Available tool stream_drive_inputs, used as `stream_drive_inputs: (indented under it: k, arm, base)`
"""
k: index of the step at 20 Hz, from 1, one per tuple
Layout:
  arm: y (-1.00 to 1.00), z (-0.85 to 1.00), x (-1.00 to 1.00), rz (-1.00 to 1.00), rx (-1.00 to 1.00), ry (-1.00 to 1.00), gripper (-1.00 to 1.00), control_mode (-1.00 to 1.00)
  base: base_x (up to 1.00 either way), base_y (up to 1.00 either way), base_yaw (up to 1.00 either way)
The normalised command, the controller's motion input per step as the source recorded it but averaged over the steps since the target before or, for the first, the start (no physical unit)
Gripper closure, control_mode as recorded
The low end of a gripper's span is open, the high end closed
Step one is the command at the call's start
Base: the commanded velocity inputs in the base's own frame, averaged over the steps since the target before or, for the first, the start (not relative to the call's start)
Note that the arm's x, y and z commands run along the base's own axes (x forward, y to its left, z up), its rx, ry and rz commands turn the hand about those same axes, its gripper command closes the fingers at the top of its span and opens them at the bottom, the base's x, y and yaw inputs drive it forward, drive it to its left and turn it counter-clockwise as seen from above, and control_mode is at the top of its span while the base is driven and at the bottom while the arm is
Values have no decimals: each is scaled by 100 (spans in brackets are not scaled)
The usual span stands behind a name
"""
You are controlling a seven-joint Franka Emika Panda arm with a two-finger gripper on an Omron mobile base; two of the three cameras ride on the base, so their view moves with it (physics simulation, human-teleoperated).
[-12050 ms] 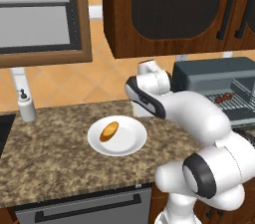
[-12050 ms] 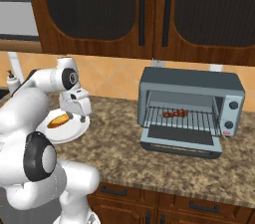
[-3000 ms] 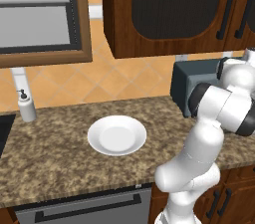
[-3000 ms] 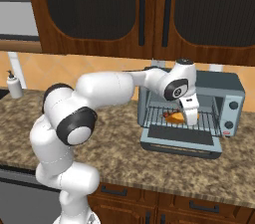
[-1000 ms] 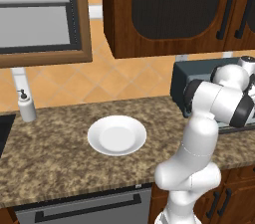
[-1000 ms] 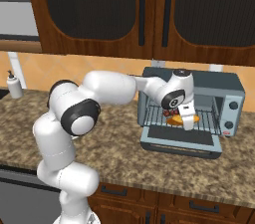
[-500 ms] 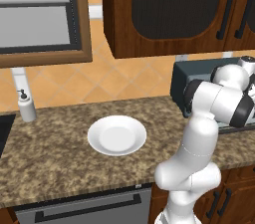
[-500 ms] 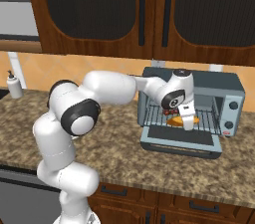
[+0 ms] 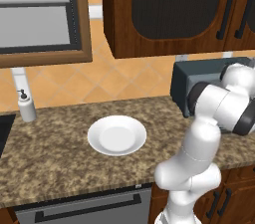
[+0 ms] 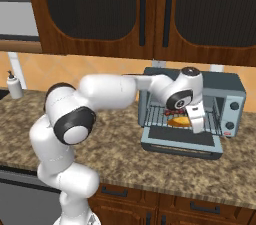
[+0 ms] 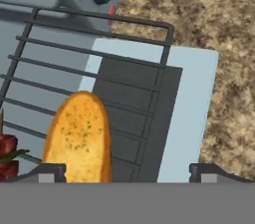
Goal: Pick up the kebab skewer and baguette bread, and place them inside the toaster oven. Close the toaster oven door and start by setting the timer.
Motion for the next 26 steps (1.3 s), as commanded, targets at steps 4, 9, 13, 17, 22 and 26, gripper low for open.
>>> stream_drive_inputs:
  k: [4,9,13,17,22,26]
  arm:
    - [2,20,-54,36,0,-9,-100,-100]
    - [6,0,-67,71,-5,-21,-100,-100]
    - [13,0,-27,78,-10,-18,-100,-100]
    - [25,0,0,71,-13,-20,-100,-100]
    - [15,0,-1,45,-13,-32,-100,-100]
    - [1,-8,0,18,-12,-21,-100,-100]
  base:
    - [0,0,0]
    - [0,0,0]
    - [0,0,0]
    - [0,0,0]
    - [0,0,0]
    - [0,0,0]
